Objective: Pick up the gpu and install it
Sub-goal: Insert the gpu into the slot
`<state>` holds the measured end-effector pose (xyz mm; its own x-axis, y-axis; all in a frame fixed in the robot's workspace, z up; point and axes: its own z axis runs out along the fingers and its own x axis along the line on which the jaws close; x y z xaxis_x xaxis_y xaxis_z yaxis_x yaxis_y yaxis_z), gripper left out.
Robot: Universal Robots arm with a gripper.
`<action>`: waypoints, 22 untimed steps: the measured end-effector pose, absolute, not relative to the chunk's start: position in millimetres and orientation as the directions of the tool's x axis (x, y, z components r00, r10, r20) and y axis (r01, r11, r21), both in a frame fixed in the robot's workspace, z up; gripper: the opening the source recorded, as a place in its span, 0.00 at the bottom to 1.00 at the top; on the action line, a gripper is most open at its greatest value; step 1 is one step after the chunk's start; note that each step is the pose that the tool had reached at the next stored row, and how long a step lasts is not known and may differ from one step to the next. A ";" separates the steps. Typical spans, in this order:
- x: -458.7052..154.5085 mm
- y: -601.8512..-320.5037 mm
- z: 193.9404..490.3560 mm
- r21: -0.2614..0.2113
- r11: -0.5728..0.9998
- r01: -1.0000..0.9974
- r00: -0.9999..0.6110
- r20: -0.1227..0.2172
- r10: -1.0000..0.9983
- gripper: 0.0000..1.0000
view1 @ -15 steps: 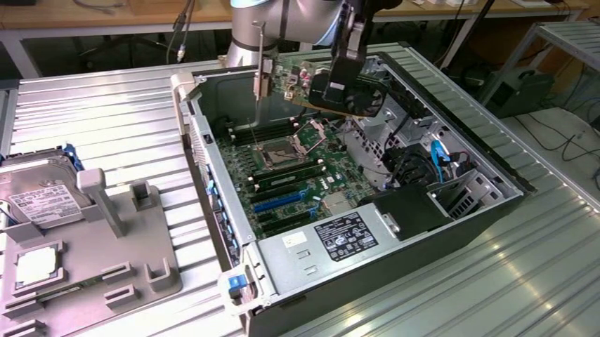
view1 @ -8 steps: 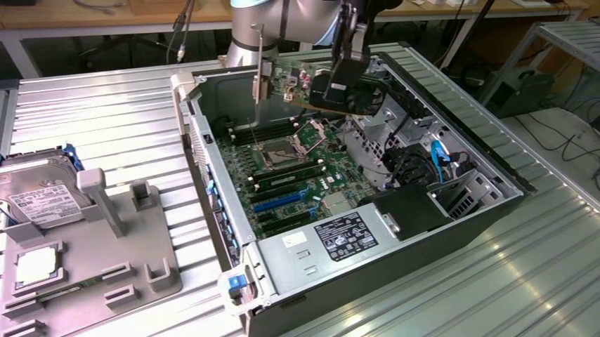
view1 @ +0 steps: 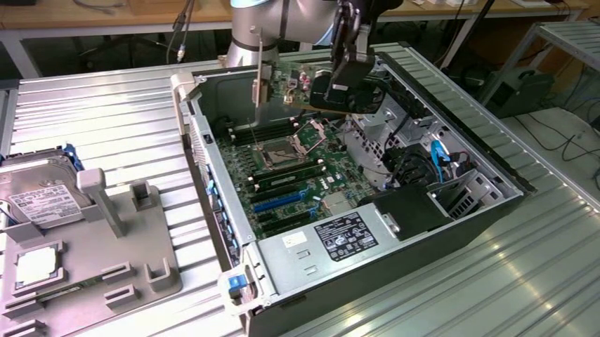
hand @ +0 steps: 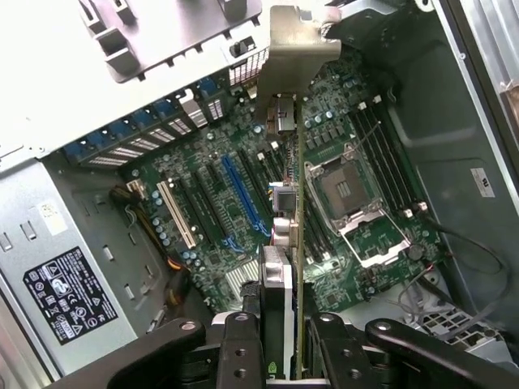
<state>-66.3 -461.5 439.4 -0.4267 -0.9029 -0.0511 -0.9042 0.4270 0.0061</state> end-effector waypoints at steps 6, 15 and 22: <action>-66.3 -461.5 439.4 0.006 0.412 -0.911 -0.412 -0.051 -0.910 0.28; -66.3 -461.6 439.4 0.006 0.405 -0.914 -0.405 -0.051 -0.913 0.28; -66.3 -461.7 439.4 0.006 0.400 -0.916 -0.400 -0.051 -0.915 0.28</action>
